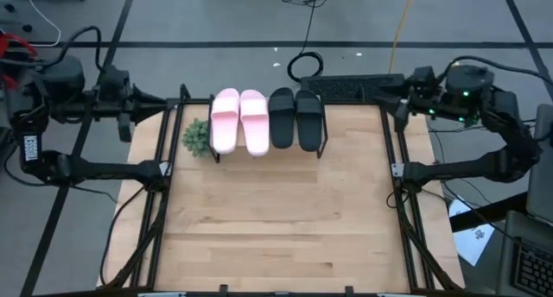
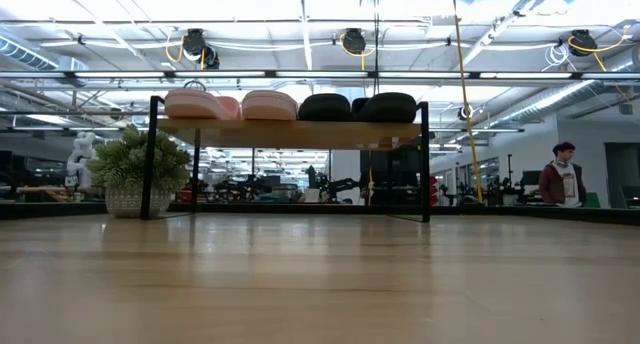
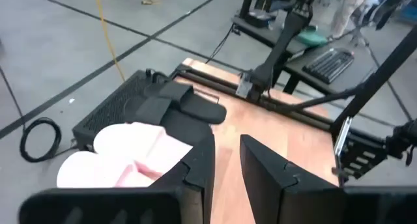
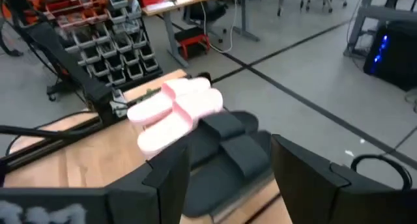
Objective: Pick and place slides into the shelf
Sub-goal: Return to Home Position
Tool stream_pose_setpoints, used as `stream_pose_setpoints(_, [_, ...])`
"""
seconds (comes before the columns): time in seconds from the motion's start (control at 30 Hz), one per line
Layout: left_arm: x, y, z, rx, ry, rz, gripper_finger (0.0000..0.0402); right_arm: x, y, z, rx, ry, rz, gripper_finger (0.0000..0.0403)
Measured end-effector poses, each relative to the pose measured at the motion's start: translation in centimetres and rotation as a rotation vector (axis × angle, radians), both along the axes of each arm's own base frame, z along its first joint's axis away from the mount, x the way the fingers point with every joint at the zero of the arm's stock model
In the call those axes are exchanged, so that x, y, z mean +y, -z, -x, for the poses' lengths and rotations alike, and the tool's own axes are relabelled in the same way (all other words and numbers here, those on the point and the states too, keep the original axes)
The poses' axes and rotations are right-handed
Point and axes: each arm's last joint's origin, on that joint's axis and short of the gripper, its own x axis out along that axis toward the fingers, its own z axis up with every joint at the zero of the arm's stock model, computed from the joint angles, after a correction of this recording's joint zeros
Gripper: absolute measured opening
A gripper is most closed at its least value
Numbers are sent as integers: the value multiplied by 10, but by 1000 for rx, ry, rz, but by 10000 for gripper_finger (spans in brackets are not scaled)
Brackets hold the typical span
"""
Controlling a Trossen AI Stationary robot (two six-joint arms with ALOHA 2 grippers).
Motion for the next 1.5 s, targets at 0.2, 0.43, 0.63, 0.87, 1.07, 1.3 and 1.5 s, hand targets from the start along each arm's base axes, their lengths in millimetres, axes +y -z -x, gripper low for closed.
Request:
stream_pose_setpoints(0.2, [-11, 0, 19, -30, 31, -26, 74, 12, -1, 22, -21, -164, 4, 199])
stream_pose_setpoints(0.43, [-26, 12, 47, -92, 36, -32, 74, 24, 6, 23, -280, -575, 53, 199])
stream_pose_setpoints(0.63, [-33, 39, 54, -209, 108, -16, 74, 21, 50, 9, -366, -603, -1, 199])
stream_pose_setpoints(0.87, [-26, 87, 40, -161, 131, 88, 74, 17, 97, -6, -423, -618, -51, 199])
stream_pose_setpoints(1.07, [-20, 116, 21, -261, 260, 76, 74, 16, 127, -9, -490, -638, -93, 199])
stream_pose_setpoints(1.3, [-27, 154, 32, -298, 274, 173, 74, 22, 145, 7, -530, -638, -114, 199])
stream_pose_setpoints(1.5, [-49, 173, 79, -488, 178, 161, 74, 26, 164, 24, -587, -603, -151, 199])
